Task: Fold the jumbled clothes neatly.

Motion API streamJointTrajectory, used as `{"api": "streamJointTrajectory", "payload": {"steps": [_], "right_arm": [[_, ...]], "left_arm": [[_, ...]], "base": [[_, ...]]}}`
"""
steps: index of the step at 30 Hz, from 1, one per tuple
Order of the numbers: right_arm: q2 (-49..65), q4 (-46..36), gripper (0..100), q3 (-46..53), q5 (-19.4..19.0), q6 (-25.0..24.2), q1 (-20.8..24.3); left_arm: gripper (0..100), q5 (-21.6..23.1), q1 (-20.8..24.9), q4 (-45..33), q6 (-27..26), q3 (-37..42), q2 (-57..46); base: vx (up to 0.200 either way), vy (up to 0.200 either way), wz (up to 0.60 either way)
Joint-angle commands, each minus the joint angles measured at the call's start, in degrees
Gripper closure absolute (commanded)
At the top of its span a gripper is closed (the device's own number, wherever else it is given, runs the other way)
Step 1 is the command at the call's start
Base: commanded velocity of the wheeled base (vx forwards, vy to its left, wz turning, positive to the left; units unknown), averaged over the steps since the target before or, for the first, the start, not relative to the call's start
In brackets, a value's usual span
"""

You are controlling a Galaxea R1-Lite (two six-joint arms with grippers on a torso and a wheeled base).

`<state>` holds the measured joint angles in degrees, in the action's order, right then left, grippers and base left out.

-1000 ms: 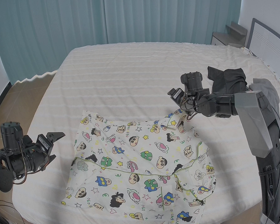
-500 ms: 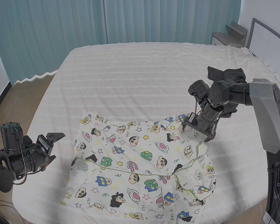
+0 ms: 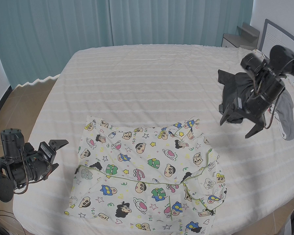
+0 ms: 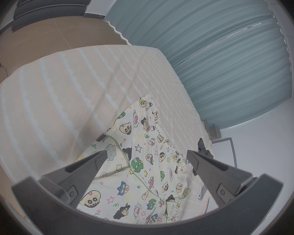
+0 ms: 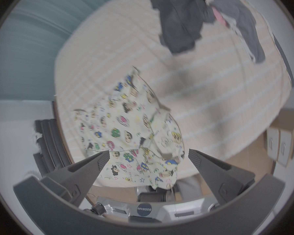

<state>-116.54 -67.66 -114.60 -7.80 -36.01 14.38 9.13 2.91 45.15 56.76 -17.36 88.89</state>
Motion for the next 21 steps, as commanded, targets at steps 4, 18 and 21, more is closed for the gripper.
{"api": "streamJointTrajectory", "payload": {"steps": [4,18,21], "right_arm": [[22.24,22.92,0,15.11,-0.64,12.02,-1.20],[18.10,84.27,0,76.02,-7.32,12.72,-1.20],[14.15,90.69,0,80.06,-7.93,12.90,-0.15]], "left_arm": [[0,0.01,0.07,0.02,0.02,0.22,0.14],[0,0.01,0.07,0.02,0.02,0.31,0.32],[0,0.01,0.07,0.02,0.02,0.31,0.40]], "base": [[0.000,0.000,0.00],[0.000,0.000,0.00],[0.000,0.000,0.00]]}}
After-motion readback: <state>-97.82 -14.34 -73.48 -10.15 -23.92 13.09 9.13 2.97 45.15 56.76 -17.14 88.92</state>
